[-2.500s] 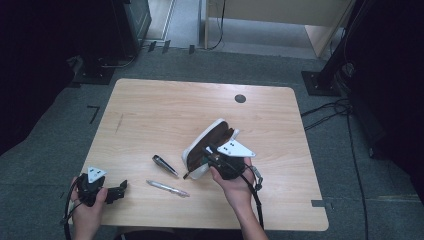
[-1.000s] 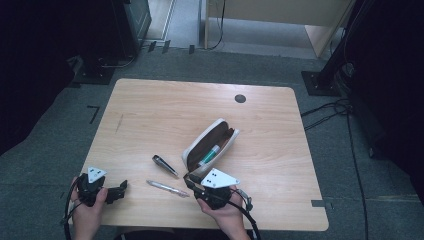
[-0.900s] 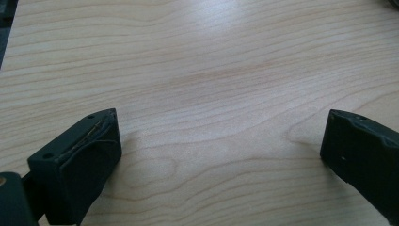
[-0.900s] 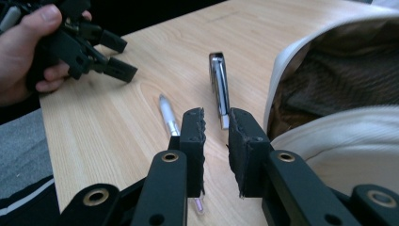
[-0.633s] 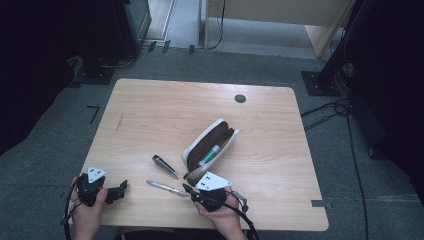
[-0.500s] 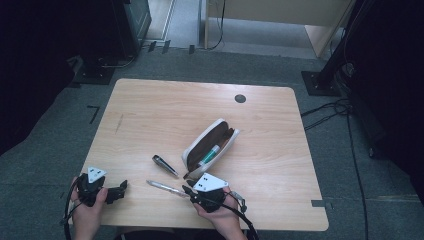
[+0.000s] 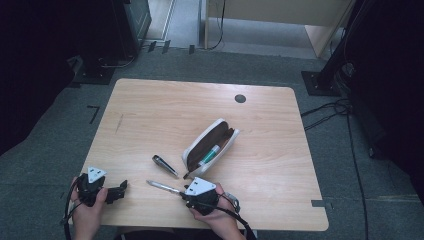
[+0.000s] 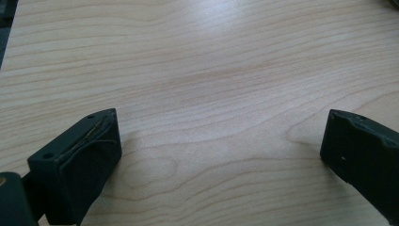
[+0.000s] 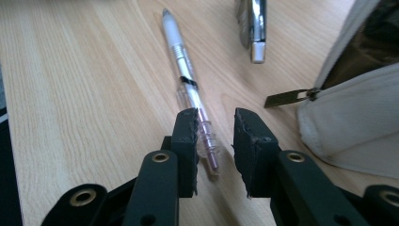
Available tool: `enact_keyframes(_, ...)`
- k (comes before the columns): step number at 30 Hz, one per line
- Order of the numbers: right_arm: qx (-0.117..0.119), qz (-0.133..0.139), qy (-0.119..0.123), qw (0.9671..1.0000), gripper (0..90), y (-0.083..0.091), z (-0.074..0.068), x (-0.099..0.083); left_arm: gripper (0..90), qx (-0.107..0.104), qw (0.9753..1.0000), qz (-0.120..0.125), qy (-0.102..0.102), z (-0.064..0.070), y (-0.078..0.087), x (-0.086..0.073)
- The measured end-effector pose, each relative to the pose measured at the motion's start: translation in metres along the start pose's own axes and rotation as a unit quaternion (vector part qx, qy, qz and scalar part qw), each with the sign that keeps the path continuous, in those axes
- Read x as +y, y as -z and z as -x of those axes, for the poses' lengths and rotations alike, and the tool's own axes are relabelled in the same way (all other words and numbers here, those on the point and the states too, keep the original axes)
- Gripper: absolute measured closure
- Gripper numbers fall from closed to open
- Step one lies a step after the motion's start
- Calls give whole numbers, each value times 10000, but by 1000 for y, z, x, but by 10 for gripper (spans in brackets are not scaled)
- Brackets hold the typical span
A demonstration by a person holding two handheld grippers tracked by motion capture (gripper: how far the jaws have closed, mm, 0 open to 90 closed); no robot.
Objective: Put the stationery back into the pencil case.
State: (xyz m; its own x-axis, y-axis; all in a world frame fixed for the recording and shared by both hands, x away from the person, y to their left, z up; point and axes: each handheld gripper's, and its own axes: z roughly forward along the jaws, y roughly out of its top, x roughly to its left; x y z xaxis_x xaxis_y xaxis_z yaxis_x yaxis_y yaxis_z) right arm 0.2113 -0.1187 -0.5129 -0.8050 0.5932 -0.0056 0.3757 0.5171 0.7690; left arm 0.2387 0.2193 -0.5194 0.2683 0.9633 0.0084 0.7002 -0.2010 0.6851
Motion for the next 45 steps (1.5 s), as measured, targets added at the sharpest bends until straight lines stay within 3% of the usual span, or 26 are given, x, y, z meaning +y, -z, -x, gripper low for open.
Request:
enact_keyframes(17, 252, -221, 278, 9991, 750, -3, -3, -2, 0, 2, 10000, -1, -1, 0, 0, 0)
enact_keyframes(23, 214, -304, 285, 9989, 730, 3, 1, -4, 0, 2, 10000, -1, 1, 0, 0, 0)
enact_keyframes(25, 177, -218, 257, 9993, 663, 5, 0, -3, 0, 1, 10000, -1, 0, 0, 0, 0)
enact_keyframes(30, 234, -39, 378, 9990, 660, 6, -12, 12, 0, 0, 10000, 0, -1, 0, 0, 0)
enact_keyframes(41, 322, -52, 439, 9985, 743, -25, -26, 42, 0, -16, 10000, -2, -22, 0, 0, 0)
enact_keyframes(45, 177, -130, 516, 9984, 747, -37, -32, 50, 0, -22, 10000, 1, -29, 0, 0, 0)
